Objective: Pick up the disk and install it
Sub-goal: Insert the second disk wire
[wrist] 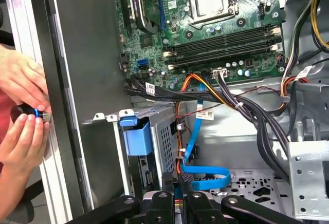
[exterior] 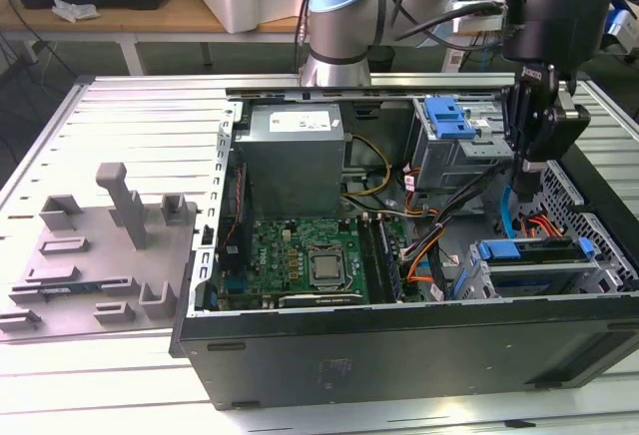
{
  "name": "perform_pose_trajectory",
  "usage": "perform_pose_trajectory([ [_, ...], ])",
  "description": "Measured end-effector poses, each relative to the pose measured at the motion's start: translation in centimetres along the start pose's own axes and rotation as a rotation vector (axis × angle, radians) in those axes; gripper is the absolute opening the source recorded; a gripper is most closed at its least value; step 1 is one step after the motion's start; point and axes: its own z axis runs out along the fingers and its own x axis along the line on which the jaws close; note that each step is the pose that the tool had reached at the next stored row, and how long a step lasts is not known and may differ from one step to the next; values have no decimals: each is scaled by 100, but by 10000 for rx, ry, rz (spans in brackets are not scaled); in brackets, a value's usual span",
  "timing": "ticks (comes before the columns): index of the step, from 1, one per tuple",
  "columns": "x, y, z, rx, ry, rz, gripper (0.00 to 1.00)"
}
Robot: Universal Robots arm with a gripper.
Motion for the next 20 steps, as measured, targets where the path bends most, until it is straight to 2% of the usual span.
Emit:
perform_pose_trajectory([
  [1,27,-10,11,-14,-90,4,16],
  [6,135,-40,55,-56,-359,19,16],
  [9,203,-54,83,-88,-565,28,16],
  [11,257,-65,105,-124,-796,40,16],
  [13,301,-73,123,-150,-957,47,16],
  [16,360,-83,147,-181,-1137,55,16],
  [20,429,-93,176,-209,-1292,58,16],
])
